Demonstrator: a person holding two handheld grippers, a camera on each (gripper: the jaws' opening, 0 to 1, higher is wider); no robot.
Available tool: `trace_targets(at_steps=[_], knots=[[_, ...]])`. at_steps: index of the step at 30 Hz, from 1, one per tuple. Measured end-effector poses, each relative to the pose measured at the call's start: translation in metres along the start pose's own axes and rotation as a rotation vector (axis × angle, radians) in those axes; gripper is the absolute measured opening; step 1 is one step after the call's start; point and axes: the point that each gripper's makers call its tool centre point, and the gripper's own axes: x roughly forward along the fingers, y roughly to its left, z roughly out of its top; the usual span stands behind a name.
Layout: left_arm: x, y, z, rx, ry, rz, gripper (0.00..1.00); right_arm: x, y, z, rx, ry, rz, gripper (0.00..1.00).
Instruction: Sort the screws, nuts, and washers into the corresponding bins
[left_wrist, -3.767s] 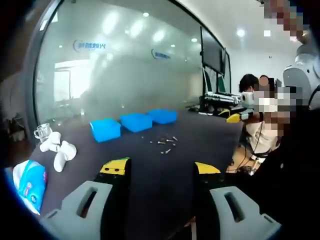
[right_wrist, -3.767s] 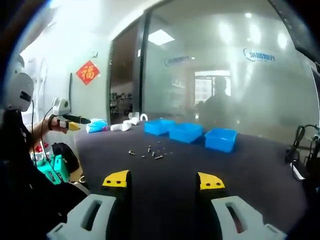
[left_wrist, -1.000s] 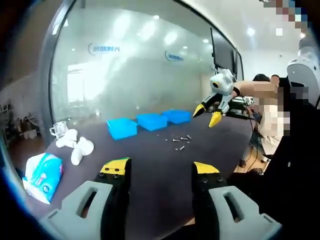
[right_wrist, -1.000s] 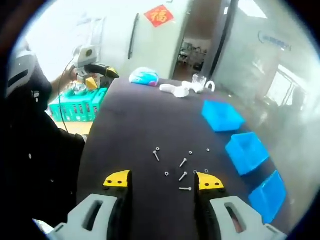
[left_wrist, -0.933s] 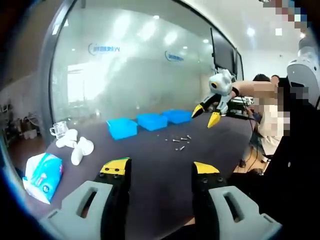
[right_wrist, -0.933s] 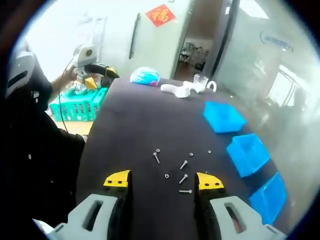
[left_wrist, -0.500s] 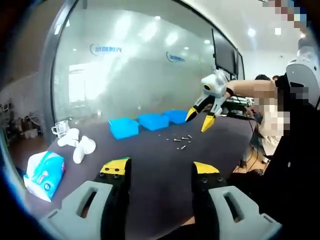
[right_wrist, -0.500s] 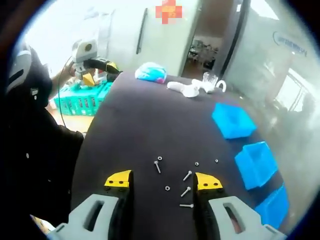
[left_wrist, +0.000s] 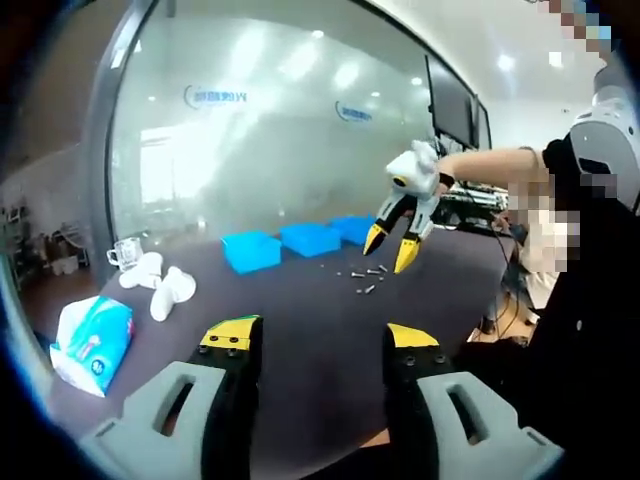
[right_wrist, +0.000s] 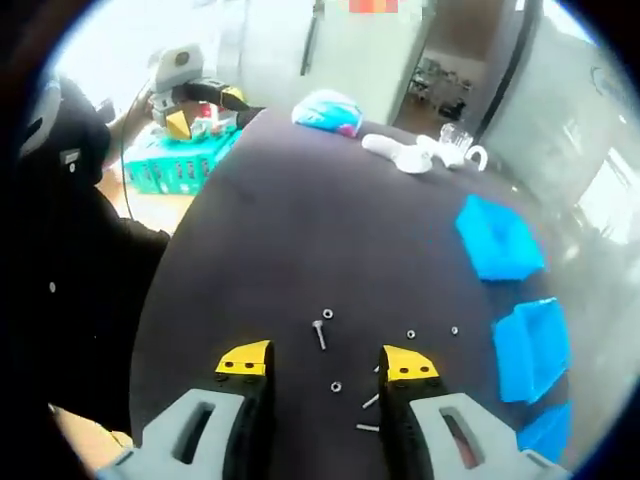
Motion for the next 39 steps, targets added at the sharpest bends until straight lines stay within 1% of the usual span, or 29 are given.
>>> trace_targets(at_steps=[4, 8, 10, 13, 16, 19, 21, 24, 26, 29, 31, 32, 35, 39], knots=[[-0.001, 0.001, -0.002, -0.009, -0.002, 0.004, 0.47, 0.009, 0.004, 0.001, -0.035, 0.044, 0.042, 0.35], [-0.004, 0.003, -0.004, -0.017, -0.002, 0.014, 0.47, 0.018, 0.006, 0.001, -0.049, 0.081, 0.074, 0.29], [-0.007, 0.006, -0.004, -0.025, -0.007, 0.02, 0.47, 0.022, 0.005, 0.0, -0.06, 0.094, 0.081, 0.27], [-0.01, 0.006, 0.0, -0.054, -0.03, 0.017, 0.47, 0.029, 0.004, -0.002, -0.069, 0.118, 0.094, 0.26], [-0.011, 0.007, 0.0, -0.051, -0.03, 0.024, 0.47, 0.034, 0.005, -0.005, -0.084, 0.141, 0.106, 0.24], [-0.013, 0.008, -0.001, -0.058, -0.03, 0.024, 0.47, 0.038, 0.004, -0.008, -0.09, 0.165, 0.108, 0.16], [-0.014, 0.008, 0.0, -0.078, -0.041, 0.017, 0.47, 0.038, 0.005, -0.01, -0.087, 0.183, 0.12, 0.15], [-0.014, 0.007, 0.0, -0.076, -0.038, 0.016, 0.47, 0.039, 0.004, -0.009, -0.081, 0.182, 0.129, 0.09], [-0.013, 0.006, -0.001, -0.075, -0.035, 0.014, 0.47, 0.042, 0.003, -0.01, -0.07, 0.189, 0.13, 0.09], [-0.013, 0.004, -0.002, -0.074, -0.033, 0.01, 0.47, 0.043, 0.006, -0.011, -0.062, 0.196, 0.153, 0.04], [-0.013, 0.004, -0.002, -0.074, -0.032, 0.01, 0.47, 0.043, 0.006, -0.01, -0.06, 0.195, 0.156, 0.02], [-0.013, 0.004, -0.002, -0.076, -0.033, 0.011, 0.47, 0.043, 0.007, -0.01, -0.041, 0.192, 0.16, 0.0], [-0.014, 0.003, -0.002, -0.075, -0.032, 0.012, 0.47, 0.042, 0.008, -0.01, -0.015, 0.198, 0.165, 0.0], [-0.014, 0.003, -0.001, -0.072, -0.032, 0.012, 0.47, 0.041, 0.009, -0.01, -0.012, 0.198, 0.162, 0.0]])
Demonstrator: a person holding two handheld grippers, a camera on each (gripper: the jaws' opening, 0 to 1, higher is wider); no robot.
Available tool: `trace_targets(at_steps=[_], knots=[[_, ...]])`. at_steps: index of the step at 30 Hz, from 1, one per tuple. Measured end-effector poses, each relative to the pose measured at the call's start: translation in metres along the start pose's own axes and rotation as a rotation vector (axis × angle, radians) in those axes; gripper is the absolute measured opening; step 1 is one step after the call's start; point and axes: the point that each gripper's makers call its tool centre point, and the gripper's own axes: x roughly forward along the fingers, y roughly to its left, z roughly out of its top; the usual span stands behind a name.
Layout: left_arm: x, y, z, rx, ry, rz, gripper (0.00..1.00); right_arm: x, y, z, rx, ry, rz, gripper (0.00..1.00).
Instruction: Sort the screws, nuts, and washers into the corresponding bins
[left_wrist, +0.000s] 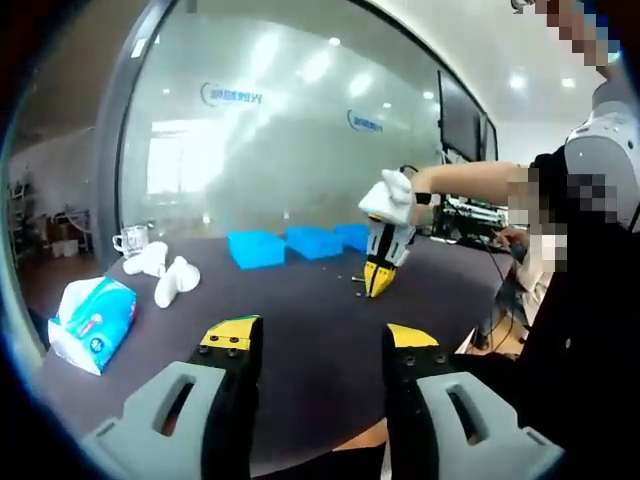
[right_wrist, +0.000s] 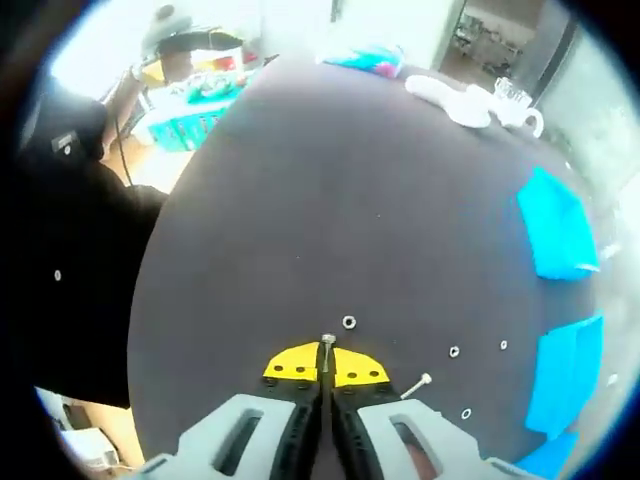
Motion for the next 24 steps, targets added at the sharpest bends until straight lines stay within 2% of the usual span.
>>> trace_targets(at_steps=[6, 10, 16, 24], knots=[[0.001, -0.001, 0.002, 0.001, -0.005, -0.002, 0.47, -0.007, 0.006, -0.002, 0.015, -0.015, -0.001, 0.0], [0.002, -0.002, 0.004, 0.001, -0.011, -0.002, 0.47, -0.014, 0.008, -0.002, 0.044, -0.06, -0.014, 0.0], [0.005, -0.006, 0.008, 0.006, -0.017, -0.013, 0.47, -0.033, 0.009, 0.004, 0.136, -0.227, -0.067, 0.0], [0.012, -0.016, 0.015, 0.022, -0.027, -0.044, 0.47, -0.059, 0.018, -0.01, 0.248, -0.413, -0.164, 0.0]])
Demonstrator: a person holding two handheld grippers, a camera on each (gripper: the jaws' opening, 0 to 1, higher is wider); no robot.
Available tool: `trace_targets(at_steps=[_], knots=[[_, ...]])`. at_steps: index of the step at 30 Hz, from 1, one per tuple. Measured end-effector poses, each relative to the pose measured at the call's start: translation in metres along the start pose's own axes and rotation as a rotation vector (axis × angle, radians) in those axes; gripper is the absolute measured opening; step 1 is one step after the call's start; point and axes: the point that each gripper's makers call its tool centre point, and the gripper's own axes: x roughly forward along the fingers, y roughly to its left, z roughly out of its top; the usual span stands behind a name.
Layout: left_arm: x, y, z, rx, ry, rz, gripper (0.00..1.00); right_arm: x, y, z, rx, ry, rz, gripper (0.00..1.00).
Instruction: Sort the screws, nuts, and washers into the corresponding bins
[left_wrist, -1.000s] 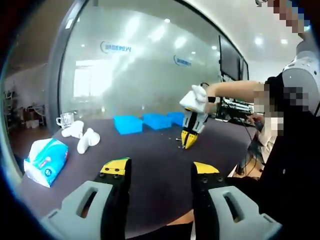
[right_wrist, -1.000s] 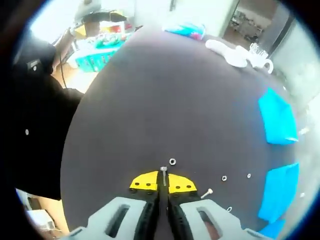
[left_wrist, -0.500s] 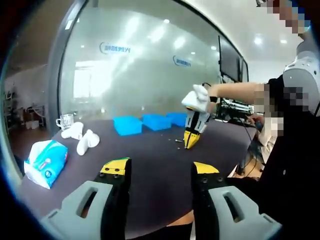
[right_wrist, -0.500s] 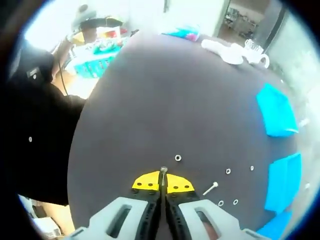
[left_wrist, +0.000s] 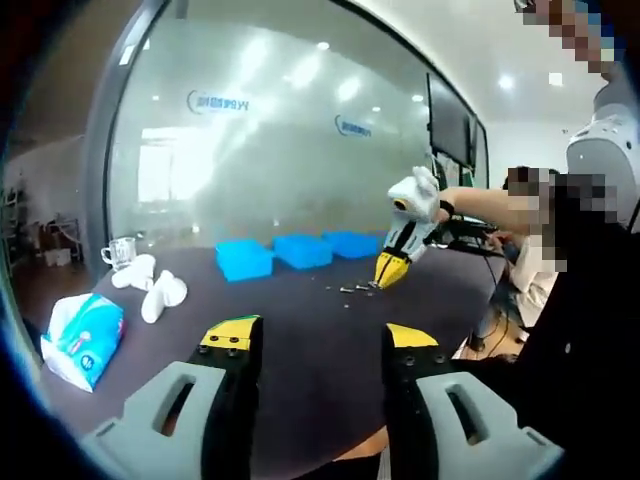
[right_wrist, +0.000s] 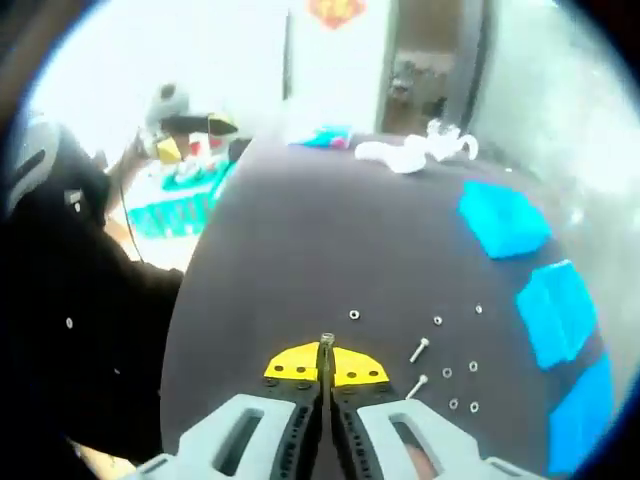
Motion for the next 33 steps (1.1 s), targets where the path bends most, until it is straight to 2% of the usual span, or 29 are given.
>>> trace_targets(at_steps=[5, 11, 15, 18, 22, 25, 27, 29, 33], knots=[[0.005, -0.006, 0.005, 0.007, -0.008, -0.015, 0.47, -0.02, 0.0, 0.001, 0.083, -0.146, -0.076, 0.0], [0.011, -0.013, 0.01, 0.015, -0.016, -0.035, 0.47, -0.044, -0.001, -0.002, 0.15, -0.31, -0.209, 0.0], [0.013, -0.017, 0.013, 0.023, -0.018, -0.045, 0.47, -0.06, -0.005, -0.007, 0.173, -0.379, -0.302, 0.0], [0.014, -0.019, 0.016, 0.029, -0.021, -0.048, 0.47, -0.077, -0.008, -0.011, 0.147, -0.419, -0.412, 0.0], [0.016, -0.021, 0.017, 0.035, -0.018, -0.052, 0.47, -0.1, -0.01, -0.009, 0.172, -0.502, -0.535, 0.0], [0.016, -0.022, 0.018, 0.037, -0.018, -0.054, 0.47, -0.119, -0.006, -0.005, 0.137, -0.562, -0.611, 0.0], [0.017, -0.023, 0.018, 0.04, -0.017, -0.055, 0.47, -0.131, -0.009, -0.006, 0.16, -0.59, -0.666, 0.0], [0.017, -0.023, 0.018, 0.045, -0.013, -0.054, 0.47, -0.144, -0.01, -0.005, 0.184, -0.628, -0.702, 0.0], [0.019, -0.024, 0.019, 0.045, -0.017, -0.058, 0.47, -0.16, -0.014, -0.013, 0.214, -0.641, -0.753, 0.0]])
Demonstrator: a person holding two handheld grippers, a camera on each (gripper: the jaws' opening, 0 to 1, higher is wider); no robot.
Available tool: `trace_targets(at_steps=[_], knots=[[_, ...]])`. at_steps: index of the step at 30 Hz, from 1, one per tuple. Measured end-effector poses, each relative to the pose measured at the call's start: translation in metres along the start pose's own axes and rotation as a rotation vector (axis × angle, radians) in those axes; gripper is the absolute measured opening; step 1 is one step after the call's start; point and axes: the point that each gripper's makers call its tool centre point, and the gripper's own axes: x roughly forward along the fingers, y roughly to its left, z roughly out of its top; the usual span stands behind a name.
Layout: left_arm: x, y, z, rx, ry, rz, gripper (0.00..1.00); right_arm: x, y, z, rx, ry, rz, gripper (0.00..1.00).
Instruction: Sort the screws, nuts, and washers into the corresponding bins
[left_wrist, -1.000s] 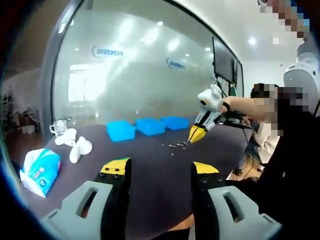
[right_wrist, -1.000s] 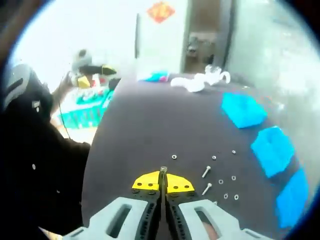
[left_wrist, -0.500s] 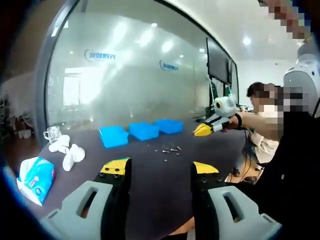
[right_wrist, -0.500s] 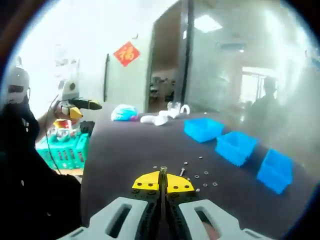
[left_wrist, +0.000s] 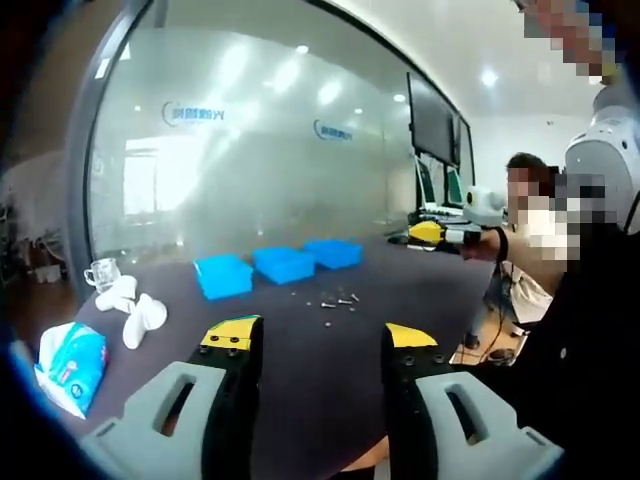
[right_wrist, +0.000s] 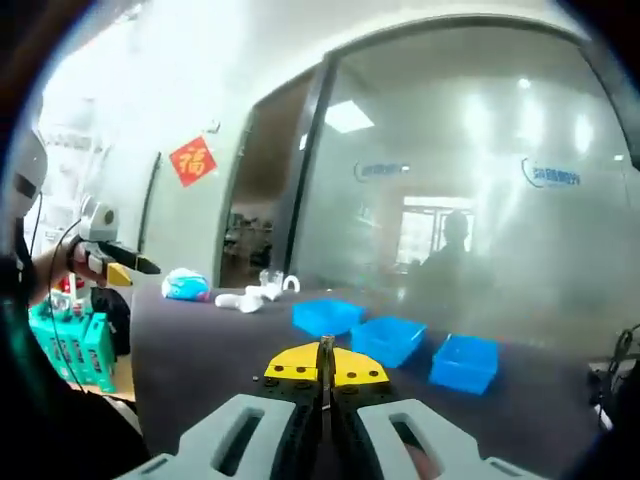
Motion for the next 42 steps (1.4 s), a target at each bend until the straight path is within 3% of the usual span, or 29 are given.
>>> trace_targets(at_steps=[10, 16, 32, 42], knots=[[0.0, 0.0, 0.002, 0.011, -0.006, 0.009, 0.47, -0.013, -0.027, 0.003, 0.015, -0.029, -0.133, 0.0], [-0.002, 0.0, 0.004, 0.024, -0.008, 0.016, 0.47, -0.009, -0.05, 0.008, 0.025, -0.039, -0.189, 0.0], [-0.004, 0.008, 0.002, 0.002, -0.021, 0.033, 0.47, 0.058, -0.122, 0.004, 0.002, 0.017, -0.267, 0.0], [-0.001, 0.013, 0.0, -0.01, -0.019, 0.037, 0.46, 0.099, -0.149, 0.008, -0.004, 0.04, -0.301, 0.0]])
